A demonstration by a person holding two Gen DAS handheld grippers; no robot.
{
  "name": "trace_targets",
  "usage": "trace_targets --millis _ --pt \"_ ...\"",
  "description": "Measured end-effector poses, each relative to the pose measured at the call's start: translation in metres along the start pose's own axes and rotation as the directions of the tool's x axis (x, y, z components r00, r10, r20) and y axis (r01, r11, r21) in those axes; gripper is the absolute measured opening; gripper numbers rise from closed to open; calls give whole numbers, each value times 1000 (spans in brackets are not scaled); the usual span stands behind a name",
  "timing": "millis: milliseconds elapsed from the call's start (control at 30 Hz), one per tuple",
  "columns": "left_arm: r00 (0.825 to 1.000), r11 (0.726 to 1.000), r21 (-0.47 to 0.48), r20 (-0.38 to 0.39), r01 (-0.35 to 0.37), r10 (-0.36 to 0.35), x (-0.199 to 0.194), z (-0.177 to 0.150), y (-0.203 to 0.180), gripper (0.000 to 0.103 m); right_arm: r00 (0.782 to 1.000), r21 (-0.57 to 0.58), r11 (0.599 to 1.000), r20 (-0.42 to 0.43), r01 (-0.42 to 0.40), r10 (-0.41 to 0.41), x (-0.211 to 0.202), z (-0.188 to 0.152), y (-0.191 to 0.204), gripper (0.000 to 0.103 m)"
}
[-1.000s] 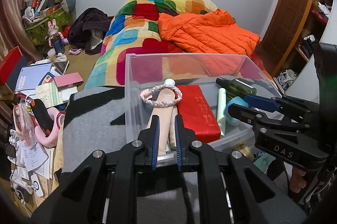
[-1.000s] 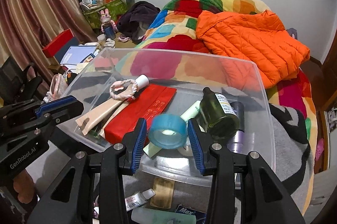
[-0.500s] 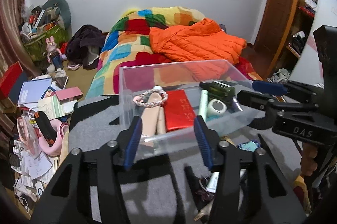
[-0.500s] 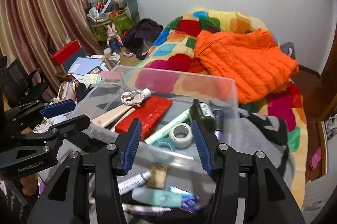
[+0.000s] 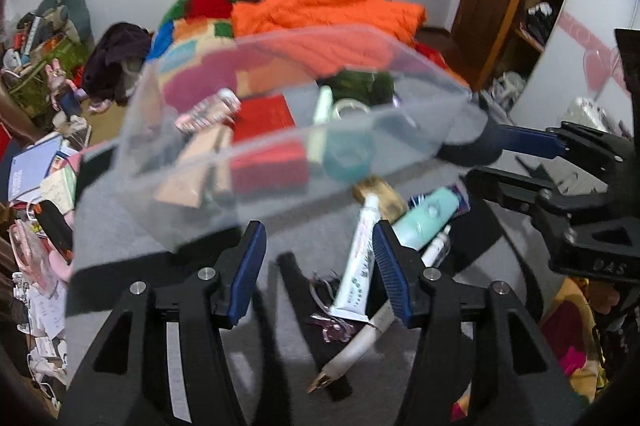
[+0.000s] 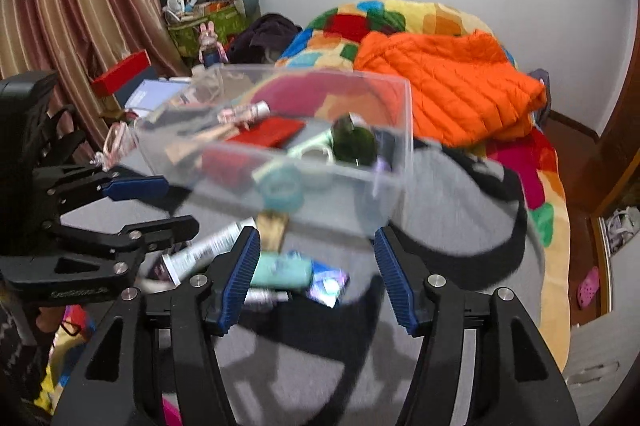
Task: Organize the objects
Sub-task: 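Grasp the white toothpaste tube with the left tool while the right tool grasps the pale green bottle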
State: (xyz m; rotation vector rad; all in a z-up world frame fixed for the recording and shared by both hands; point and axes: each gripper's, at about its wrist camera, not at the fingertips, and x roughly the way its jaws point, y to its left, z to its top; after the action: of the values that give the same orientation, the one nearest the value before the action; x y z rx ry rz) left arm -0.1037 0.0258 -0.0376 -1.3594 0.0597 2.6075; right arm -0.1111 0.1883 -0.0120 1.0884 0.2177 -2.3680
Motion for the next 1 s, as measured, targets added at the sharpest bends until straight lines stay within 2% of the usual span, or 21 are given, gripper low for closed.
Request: trace_targets --millis 100,300,400,467,733,800,933,967,1000 --pt "999 1000 4 -41 22 -22 13 -1 -5 55 999 -8 1000 -35 -4 4 6 -12 -1 56" --pt "996 999 19 -75 51 -49 26 3 -8 55 998 -79 997 -64 -13 8 17 -17 9 59" --pt "993 997 -2 -87 76 -75 30 4 -3 45 997 -133 991 -73 11 -21 25 -14 16 65" --pt "993 998 0 -96 67 -67 33 3 0 33 996 -175 985 -83 2 -17 31 -12 22 66" --pt "996 999 26 -81 44 -42 27 -11 4 21 987 -278 956 -155 -94 52 54 -7 35 65" --pt "997 999 34 -76 32 -29 24 -15 6 20 986 -306 947 -157 -96 49 54 -10 39 59" --pt "997 999 39 -71 30 -27 16 -24 13 20 986 -325 941 -162 -91 39 50 -17 42 37" --pt "997 999 42 -70 32 -29 14 -27 14 20 986 -326 941 -162 -91 39 47 -18 43 27" --pt "997 998 49 -70 35 -31 12 -30 15 20 985 -325 941 -166 -97 45 45 -19 44 25"
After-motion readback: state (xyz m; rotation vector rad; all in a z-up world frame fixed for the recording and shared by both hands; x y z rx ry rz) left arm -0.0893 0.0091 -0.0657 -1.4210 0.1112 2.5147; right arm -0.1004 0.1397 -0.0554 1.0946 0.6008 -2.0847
